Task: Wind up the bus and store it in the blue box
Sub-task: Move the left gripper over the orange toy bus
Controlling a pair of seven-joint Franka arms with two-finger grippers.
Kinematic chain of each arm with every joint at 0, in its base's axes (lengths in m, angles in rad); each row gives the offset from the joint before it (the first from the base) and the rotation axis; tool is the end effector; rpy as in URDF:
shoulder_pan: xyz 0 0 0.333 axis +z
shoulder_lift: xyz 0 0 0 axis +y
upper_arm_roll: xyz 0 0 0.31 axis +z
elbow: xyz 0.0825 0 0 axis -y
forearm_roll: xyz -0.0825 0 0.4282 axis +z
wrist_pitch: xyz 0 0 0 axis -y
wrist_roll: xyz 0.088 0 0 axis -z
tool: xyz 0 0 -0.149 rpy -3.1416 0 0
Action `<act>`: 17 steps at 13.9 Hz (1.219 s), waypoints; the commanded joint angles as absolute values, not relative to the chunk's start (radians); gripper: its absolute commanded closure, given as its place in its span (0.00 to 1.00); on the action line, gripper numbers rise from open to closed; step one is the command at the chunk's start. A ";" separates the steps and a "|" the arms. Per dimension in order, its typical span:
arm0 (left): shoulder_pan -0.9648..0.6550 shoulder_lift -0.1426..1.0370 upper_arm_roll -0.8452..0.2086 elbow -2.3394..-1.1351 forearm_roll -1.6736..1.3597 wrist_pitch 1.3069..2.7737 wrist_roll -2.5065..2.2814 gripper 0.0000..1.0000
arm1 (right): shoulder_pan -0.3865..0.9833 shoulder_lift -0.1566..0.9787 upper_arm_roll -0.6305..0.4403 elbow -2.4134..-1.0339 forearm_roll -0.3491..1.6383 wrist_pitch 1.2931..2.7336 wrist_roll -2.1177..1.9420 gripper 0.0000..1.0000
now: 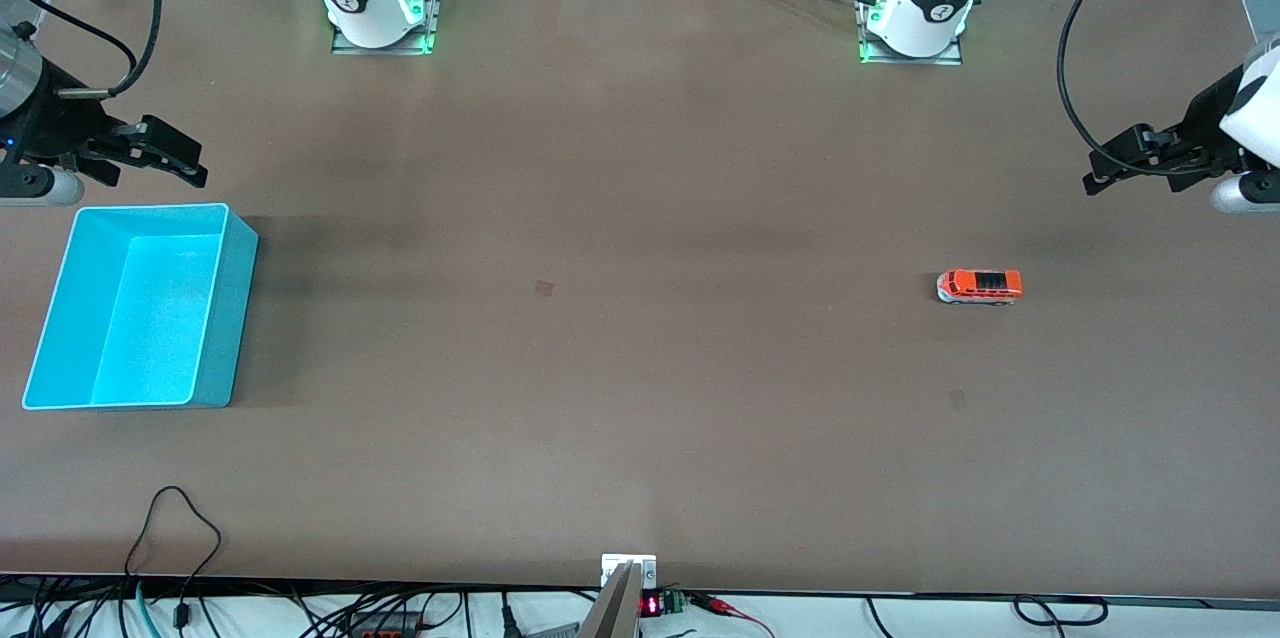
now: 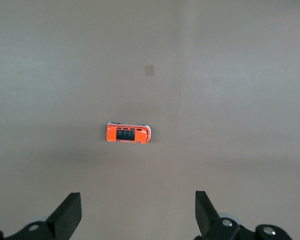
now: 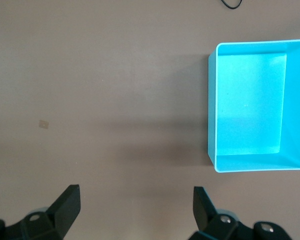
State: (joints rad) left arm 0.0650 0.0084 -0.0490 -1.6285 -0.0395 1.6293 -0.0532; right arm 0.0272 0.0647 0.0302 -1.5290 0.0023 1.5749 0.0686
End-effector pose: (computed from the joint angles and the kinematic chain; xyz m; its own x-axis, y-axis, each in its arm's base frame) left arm 0.6047 0.0041 0.5468 0.9974 0.0714 -0.0097 0.0717 -0.9966 0.0394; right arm 0.6165 0.0353 0.5591 0.9998 -0.0112 -0.0190 -0.0113 -0.9999 -0.0029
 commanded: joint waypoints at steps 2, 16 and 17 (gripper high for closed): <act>0.058 -0.014 -0.052 -1.657 -0.005 1.631 -0.043 0.00 | 0.017 0.055 0.034 -1.526 0.015 1.555 0.060 0.00; 0.057 0.261 -0.127 -1.667 0.095 1.721 0.079 0.00 | 0.023 0.078 0.038 -1.531 -0.002 1.552 0.071 0.00; 0.078 0.267 -0.129 -1.699 0.095 1.773 0.157 0.00 | 0.025 0.080 0.038 -1.532 -0.002 1.548 0.068 0.00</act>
State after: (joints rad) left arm 0.0457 0.2528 -0.1237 -1.6589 0.0727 1.7045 0.0355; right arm 0.0271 0.0734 0.0310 -1.5326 0.0020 1.5638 0.0683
